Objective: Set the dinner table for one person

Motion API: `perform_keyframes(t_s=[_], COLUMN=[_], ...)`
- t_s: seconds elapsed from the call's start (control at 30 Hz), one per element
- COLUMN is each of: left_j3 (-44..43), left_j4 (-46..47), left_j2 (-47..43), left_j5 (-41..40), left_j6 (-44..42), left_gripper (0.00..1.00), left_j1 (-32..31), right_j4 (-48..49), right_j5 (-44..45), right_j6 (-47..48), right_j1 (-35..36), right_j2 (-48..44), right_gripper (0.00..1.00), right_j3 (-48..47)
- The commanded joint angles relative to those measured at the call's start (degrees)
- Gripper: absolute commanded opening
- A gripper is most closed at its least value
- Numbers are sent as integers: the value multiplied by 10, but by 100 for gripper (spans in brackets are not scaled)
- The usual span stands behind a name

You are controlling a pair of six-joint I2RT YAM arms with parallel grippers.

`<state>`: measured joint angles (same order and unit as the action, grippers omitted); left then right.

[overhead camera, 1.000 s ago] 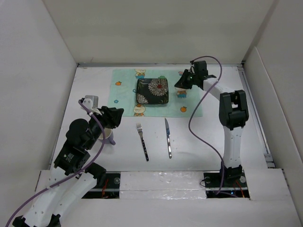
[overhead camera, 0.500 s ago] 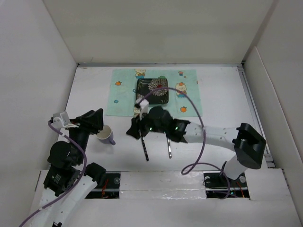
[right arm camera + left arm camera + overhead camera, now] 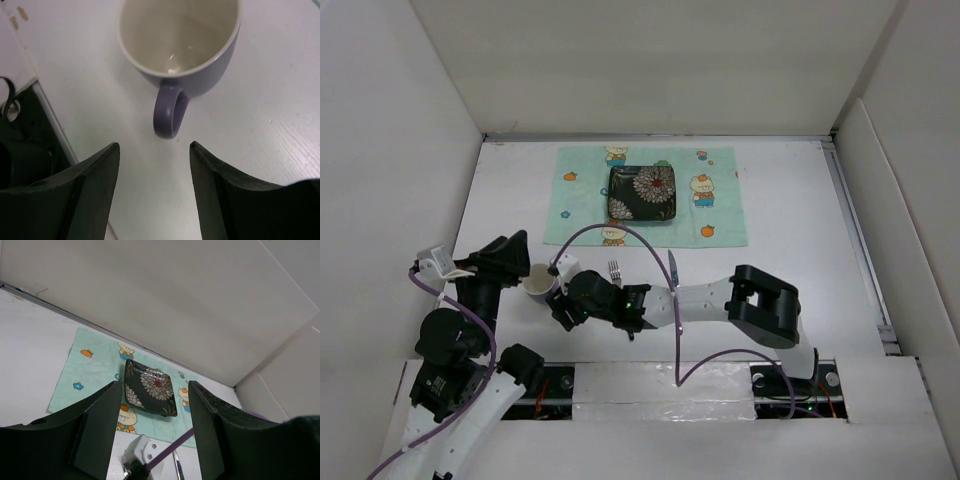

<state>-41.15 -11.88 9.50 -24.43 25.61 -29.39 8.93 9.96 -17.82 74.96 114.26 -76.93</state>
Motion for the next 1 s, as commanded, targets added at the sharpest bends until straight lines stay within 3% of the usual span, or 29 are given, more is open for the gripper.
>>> perform_keyframes(t_s=[0.0, 0.17, 0.2, 0.23, 0.37, 0.53, 0.63, 0.83, 0.87, 0.97], left_j3=[3, 3, 3, 3, 3, 5, 5, 4, 4, 4], left_j4=[21, 22, 23, 23, 24, 26, 27, 25, 26, 26], left_j2=[-4, -3, -3, -3, 0, -6, -5, 2, 3, 3], left_j5=[3, 13, 14, 17, 19, 19, 21, 31, 32, 35], left_j6=[0, -1, -2, -4, -4, -4, -4, -6, -6, -6], left_gripper=[53, 53, 53, 53, 53, 52, 52, 52, 52, 52], left_j1=[3, 3, 3, 3, 3, 3, 3, 3, 3, 3], right_j4=[6, 5, 6, 7, 26, 18, 18, 19, 15, 18], right_j5=[55, 87, 95, 106, 146, 165, 131, 130, 130, 121], right_j6=[14, 12, 10, 3, -9, -5, -23, -9, -5, -2], right_j1=[0, 0, 0, 0, 0, -22, -82, -262, -341, -394], right_j2=[19, 68, 72, 74, 37, -31, -106, -201, -201, -187], right_gripper=[63, 58, 51, 31, 0, 0, 0, 0, 0, 0], right_j3=[-56, -98, -102, -103, -96, -91, -57, 3, 6, -3])
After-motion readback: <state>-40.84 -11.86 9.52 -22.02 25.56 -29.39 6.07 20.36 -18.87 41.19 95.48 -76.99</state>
